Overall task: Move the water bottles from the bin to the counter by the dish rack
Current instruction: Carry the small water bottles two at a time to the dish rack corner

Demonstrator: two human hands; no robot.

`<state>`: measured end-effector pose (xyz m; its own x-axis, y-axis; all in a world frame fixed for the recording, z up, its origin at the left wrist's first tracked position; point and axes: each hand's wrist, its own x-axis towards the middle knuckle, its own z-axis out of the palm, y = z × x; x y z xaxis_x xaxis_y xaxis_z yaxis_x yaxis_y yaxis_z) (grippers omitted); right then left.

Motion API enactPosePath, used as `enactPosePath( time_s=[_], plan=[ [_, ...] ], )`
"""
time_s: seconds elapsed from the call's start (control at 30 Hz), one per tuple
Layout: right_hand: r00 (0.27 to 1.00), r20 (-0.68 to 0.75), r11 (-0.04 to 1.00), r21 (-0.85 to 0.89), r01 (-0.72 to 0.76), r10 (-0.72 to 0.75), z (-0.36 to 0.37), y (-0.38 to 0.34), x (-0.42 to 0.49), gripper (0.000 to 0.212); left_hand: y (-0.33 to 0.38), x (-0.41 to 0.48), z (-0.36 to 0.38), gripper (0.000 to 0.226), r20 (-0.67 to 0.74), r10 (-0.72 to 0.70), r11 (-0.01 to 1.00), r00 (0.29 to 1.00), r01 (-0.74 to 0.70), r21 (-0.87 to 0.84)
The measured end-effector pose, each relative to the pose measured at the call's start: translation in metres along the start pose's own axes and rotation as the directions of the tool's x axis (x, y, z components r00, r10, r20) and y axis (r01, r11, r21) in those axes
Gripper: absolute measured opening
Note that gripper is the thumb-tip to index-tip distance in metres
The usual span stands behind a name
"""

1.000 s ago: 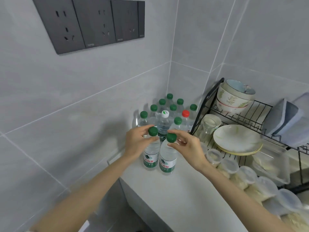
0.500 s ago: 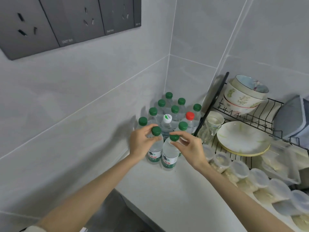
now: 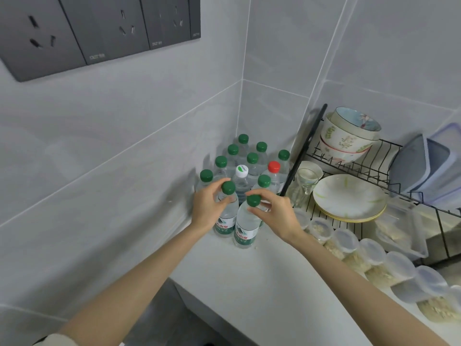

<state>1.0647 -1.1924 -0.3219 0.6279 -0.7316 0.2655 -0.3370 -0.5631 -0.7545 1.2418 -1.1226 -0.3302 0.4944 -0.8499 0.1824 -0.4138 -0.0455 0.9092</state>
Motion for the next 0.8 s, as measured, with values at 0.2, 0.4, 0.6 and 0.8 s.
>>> enactPosePath(
  time_s=[0.2, 0.4, 0.6, 0.8],
  plan=[
    [0.993, 0.099, 0.991, -0.124, -0.054, 0.067, -0.012, -0.01, -0.004, 0.049, 0.015, -0.017, -0.011, 0.056, 0.006, -0.026, 0.998, 1.0, 0.026, 0.053],
    [0.988, 0.122, 0.993, -0.088, -0.083, 0.094, -0.047, -0.029, -0.023, 0.054, 0.059, -0.041, -0.028, 0.059, 0.103, -0.096, 0.995, 0.99, 0.095, 0.023],
    [0.989, 0.119, 0.942, 0.314, -0.121, 0.088, -0.079, -0.057, -0.059, 0.056, 0.102, -0.082, -0.033, 0.056, 0.087, -0.07, 0.997, 0.994, 0.072, -0.021],
    [0.975, 0.147, 0.808, 0.546, -0.22, 0.166, -0.103, -0.068, -0.101, 0.049, 0.136, -0.124, -0.027, 0.049, 0.058, -0.053, 0.995, 0.997, 0.058, -0.085]
  ],
)
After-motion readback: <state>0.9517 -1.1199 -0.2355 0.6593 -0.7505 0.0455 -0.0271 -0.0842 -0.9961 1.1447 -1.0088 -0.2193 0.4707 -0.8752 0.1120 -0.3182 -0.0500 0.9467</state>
